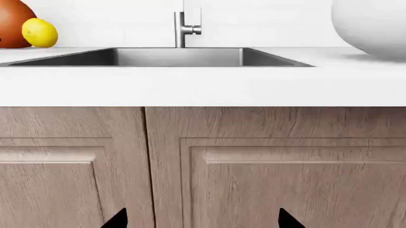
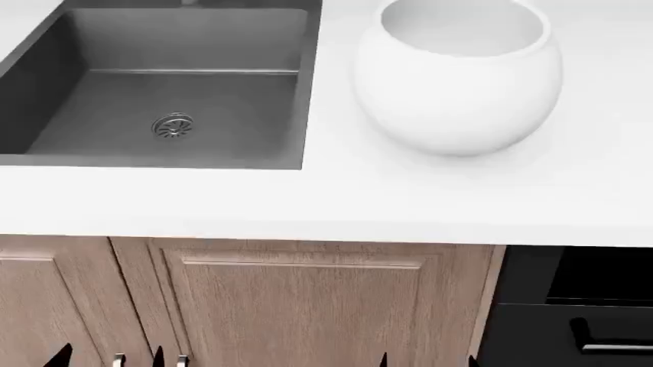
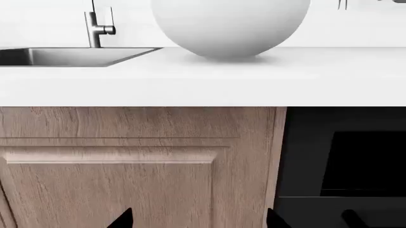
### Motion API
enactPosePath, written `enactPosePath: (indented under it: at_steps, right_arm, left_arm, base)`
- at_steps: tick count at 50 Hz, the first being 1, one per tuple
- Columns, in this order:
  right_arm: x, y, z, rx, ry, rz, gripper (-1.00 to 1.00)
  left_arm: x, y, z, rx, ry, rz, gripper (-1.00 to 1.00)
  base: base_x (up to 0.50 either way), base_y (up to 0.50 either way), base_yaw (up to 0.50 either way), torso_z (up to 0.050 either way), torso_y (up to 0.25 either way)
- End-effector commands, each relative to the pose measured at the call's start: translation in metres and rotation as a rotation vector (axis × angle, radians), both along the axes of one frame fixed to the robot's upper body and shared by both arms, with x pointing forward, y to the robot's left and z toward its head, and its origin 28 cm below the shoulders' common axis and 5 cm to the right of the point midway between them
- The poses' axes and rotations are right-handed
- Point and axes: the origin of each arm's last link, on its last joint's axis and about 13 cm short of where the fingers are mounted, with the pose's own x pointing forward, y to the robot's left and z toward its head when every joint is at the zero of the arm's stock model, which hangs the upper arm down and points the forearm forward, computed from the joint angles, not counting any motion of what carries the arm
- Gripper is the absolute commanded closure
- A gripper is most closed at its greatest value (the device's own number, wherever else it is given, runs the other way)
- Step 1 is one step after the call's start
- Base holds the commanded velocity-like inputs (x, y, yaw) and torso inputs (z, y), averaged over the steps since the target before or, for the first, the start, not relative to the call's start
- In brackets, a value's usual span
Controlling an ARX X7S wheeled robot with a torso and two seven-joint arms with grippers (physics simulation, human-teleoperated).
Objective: There is a mixed pile of frozen fruits and vegetables on the counter. Locate all the frozen vegetables and place the items in a bowl on the counter. Take all the frozen fruits and defrost them in a running sink.
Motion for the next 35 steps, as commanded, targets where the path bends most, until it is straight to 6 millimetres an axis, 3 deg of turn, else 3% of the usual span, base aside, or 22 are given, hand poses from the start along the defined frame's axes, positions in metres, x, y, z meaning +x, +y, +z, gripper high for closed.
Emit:
enactPosePath:
  at_steps: [1, 26, 35]
  right_arm:
    - [0.0007, 0.0002, -0.0025, 0.0, 0.0, 0.0, -1.0]
    - [-0.0026, 0.0033, 0.0002, -0.102, -0.029, 0.008, -1.0]
    - [-0.0023, 0.0036, 0.0002, -0.117, -0.031, 0.004, -1.0]
  left_arm:
    - [-0.0002, 0.0021, -0.0017, 0.0, 0.001, 0.008, -1.0]
    - [0.0023, 0.0011, -0.0058, -0.002, 0.071, 0.011, -1.0]
    - [0.003, 0.0011, -0.0046, -0.008, 0.07, 0.024, -1.0]
  base:
    - [0.0, 0.0, 0.0, 0.0, 0.0]
    - [0.0, 0.0, 0.0, 0.0, 0.0]
    - [0.0, -0.47, 0.0, 0.0, 0.0]
